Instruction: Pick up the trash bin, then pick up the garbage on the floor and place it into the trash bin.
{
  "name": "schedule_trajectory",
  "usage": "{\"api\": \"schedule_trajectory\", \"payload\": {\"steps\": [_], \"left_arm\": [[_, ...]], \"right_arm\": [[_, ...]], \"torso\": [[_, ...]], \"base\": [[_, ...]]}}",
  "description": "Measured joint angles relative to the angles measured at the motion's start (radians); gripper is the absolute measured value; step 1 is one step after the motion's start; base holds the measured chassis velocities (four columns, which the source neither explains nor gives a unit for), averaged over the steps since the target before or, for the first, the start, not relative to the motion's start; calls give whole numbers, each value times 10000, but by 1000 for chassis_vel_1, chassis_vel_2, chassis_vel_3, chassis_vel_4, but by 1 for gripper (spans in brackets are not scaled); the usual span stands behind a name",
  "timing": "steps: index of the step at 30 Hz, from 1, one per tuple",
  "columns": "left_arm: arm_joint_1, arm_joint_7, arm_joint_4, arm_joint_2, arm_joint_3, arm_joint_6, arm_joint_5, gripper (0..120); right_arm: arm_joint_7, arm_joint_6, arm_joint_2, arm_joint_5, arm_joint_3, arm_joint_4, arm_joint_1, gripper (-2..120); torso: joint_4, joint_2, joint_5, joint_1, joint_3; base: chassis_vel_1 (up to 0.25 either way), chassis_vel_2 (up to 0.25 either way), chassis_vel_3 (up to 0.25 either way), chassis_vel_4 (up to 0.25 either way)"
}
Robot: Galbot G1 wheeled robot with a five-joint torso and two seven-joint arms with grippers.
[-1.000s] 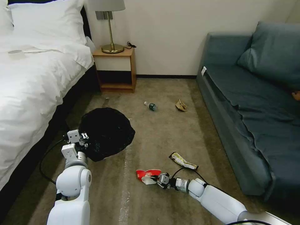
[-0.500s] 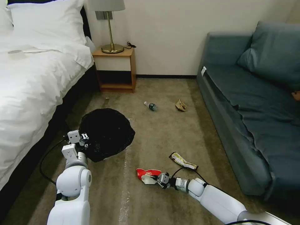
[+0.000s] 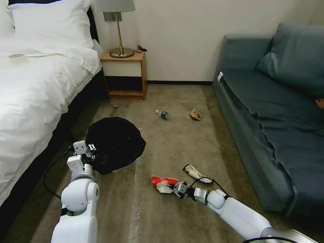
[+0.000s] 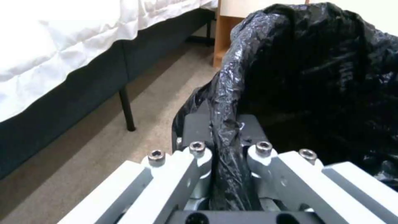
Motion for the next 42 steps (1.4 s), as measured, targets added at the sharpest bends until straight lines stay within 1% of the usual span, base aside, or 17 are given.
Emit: {"api": "schedule_trajectory", "payload": {"steps": [1,2,3,6,7,8,10,12,16,18,22,23,24,26,31,36,42], "left_arm": [[0,0,0,0,0,0,0,5],[24,-1,5,34,6,0,0,5],[24,-1,5,34,6,0,0,5],[27,4,5,116,16,19,-5,5],[27,4,5,116,16,19,-5,5],[17,0,-7,132,8,40,-18,5],[17,-1,-14,131,3,46,-29,5],[46,0,-12,125,-3,41,-39,5],[84,9,13,116,10,15,-37,5],[88,30,60,74,-8,-46,-38,5],[106,43,99,47,-12,-79,-34,5],[119,48,128,35,6,-103,-12,5],[119,48,128,35,6,-103,-12,5],[110,55,147,23,70,-118,9,5],[133,66,218,18,134,-159,-57,5],[239,124,400,-52,100,-301,-73,5],[226,155,446,-29,50,-348,-94,5]], "right_arm": [[0,0,0,0,0,0,0,0],[45,-47,-215,45,174,269,-123,0],[45,-47,-215,45,174,269,-123,0],[115,-81,-569,90,592,753,-480,0],[115,-81,-569,90,592,753,-480,0],[215,-101,-782,112,836,1037,-736,0],[259,-111,-896,138,955,1176,-876,0],[358,-142,-1205,178,1411,1639,-1383,0],[439,-138,-1420,180,1845,2004,-1780,0],[536,-124,-1746,316,2400,2617,-2247,0],[550,-110,-1931,389,2766,3026,-2481,0],[560,-110,-2039,463,3015,3322,-2626,0],[560,-110,-2039,463,3015,3322,-2626,0],[602,-117,-2169,575,3406,3841,-2834,0],[675,-128,-2196,565,3669,4237,-2994,0],[792,-148,-2179,567,3728,4555,-3062,0],[930,-263,-2195,630,3764,5065,-3071,0]], "torso": [[0,0,0,0,0],[0,0,0,0,0],[0,0,0,0,0],[1,0,2,0,0],[1,0,2,0,0],[1,0,-1,0,0],[0,0,-1,0,0],[0,0,0,0,0],[-2,0,1,0,0],[-1,0,0,0,-1],[-2,0,-1,0,-1],[0,0,-2,0,-1],[0,0,-2,0,-1],[0,0,-1,0,-1],[0,0,-1,0,-1],[0,0,-1,0,0],[1,0,-1,0,0]], "base": [[0,0,0,0],[0,0,0,0],[0,0,0,0],[0,0,0,0],[0,0,0,0],[0,0,0,0],[0,0,0,0],[0,0,0,0],[0,0,0,0],[0,0,0,0],[0,0,0,0],[0,0,0,0],[0,0,0,0],[0,0,0,0],[0,0,0,0],[0,0,0,0],[0,0,0,0]]}}
